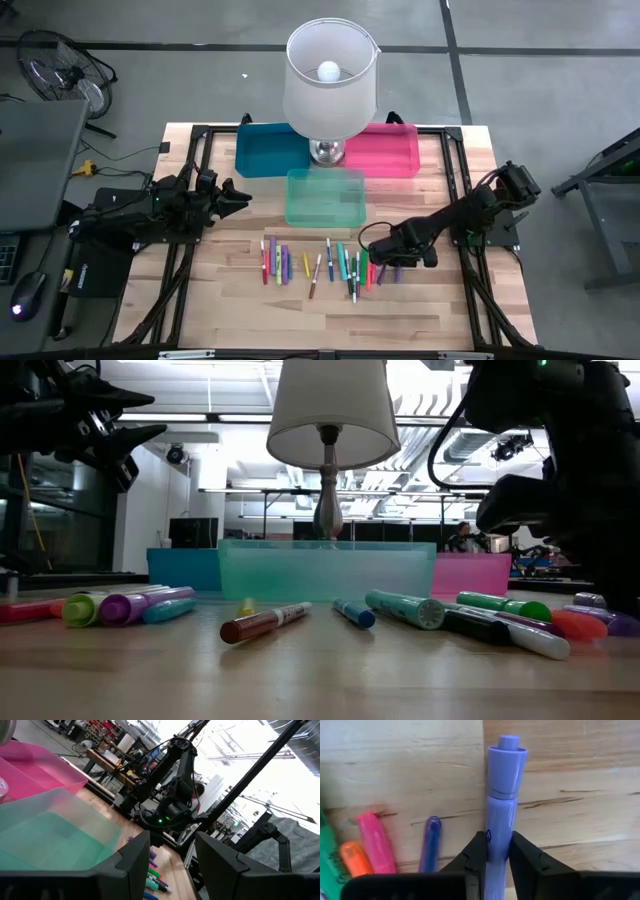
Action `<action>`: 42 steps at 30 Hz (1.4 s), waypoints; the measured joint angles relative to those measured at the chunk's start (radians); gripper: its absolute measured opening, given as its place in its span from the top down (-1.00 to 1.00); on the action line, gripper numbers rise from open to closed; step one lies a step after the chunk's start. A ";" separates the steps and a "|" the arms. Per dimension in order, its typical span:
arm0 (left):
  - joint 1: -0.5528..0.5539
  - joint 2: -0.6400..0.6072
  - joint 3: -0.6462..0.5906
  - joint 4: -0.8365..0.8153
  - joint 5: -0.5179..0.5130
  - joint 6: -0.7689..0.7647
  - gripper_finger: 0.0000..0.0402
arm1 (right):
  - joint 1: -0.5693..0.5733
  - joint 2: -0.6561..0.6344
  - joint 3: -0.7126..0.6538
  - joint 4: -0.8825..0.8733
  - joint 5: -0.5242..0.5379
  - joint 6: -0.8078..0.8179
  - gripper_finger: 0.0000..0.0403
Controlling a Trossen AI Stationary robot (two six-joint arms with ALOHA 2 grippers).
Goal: Pick & Place Markers
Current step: Put the right violet highlighter pen into the red bin
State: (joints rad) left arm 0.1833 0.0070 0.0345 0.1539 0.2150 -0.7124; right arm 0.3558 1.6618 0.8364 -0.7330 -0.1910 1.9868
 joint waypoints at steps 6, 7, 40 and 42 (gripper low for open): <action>0.000 0.000 0.000 0.000 0.003 0.000 0.22 | -0.032 -0.001 -0.001 -0.005 -0.017 -0.081 0.74; 0.000 0.000 0.000 0.000 0.003 0.000 0.22 | -0.038 -0.005 -0.001 -0.004 -0.019 -0.094 0.73; 0.000 0.000 0.000 0.000 0.002 0.000 0.22 | -0.839 -0.359 0.069 -0.046 0.111 -1.425 0.72; 0.000 0.000 0.000 0.000 0.001 0.000 0.22 | -0.882 -0.354 0.107 -0.061 0.155 -1.534 0.72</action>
State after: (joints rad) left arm 0.1831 0.0070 0.0345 0.1539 0.2163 -0.7120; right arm -0.5261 1.3073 0.9430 -0.7936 -0.0357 0.4533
